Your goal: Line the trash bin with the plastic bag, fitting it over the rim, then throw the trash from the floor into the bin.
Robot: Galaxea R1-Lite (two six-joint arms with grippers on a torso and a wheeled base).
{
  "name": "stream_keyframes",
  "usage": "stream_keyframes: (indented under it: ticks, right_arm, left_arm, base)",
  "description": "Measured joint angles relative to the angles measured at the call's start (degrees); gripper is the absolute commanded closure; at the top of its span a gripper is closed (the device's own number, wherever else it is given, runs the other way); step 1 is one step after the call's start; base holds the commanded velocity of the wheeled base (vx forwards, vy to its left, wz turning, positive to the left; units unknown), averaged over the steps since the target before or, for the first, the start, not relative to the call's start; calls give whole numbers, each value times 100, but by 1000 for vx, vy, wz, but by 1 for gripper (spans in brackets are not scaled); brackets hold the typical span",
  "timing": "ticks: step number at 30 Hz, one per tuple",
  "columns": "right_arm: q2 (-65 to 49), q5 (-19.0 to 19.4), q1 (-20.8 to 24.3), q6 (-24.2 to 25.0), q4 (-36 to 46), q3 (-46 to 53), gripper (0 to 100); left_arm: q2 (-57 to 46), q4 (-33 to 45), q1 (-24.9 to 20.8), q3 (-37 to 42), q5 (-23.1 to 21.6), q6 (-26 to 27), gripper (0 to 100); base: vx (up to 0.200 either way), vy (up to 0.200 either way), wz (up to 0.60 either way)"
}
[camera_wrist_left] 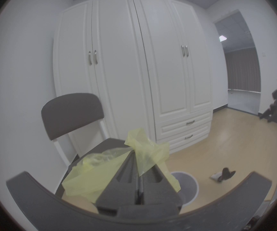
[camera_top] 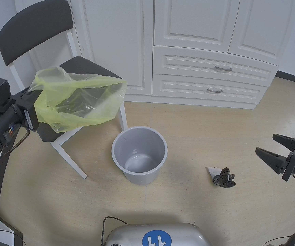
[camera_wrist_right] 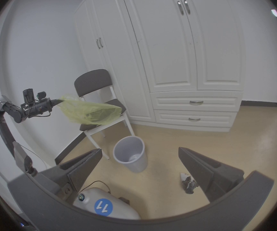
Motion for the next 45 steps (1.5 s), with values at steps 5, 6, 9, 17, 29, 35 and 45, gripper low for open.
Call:
stream_keyframes:
  ticks: [5, 6, 9, 17, 29, 35, 45]
  right_arm:
    - [44, -16, 346, 156, -4, 76, 0]
    - [48, -16, 388, 167, -6, 91, 0]
    - [59, -16, 507, 193, -13, 113, 0]
    - [171, -16, 724, 501, -15, 95, 0]
    - [717, -18, 1113, 1125, -59, 78, 0]
    - [1056, -304, 1264, 1454, -608, 78, 0]
    - [1375, -479, 1749, 1955, -989, 56, 0]
  left_arm:
    - [-162, 199, -386, -328, 11, -21, 100]
    - [-184, 293, -433, -417, 5, -21, 100]
    - [-234, 541, -550, -670, -57, -11, 100]
    - [-322, 1587, -1031, -1473, -146, 15, 100]
    - [-190, 2570, -2187, -3051, 218, 386, 100]
    - [-94, 2577, -2576, -3322, 366, 408, 100]
    - [33, 2502, -2754, -3361, 366, 551, 100]
  base:
    - [0, 0, 0]
    - [0, 0, 0]
    - [0, 0, 0]
    - [0, 0, 0]
    - [0, 0, 0]
    - [0, 0, 0]
    - [0, 0, 0]
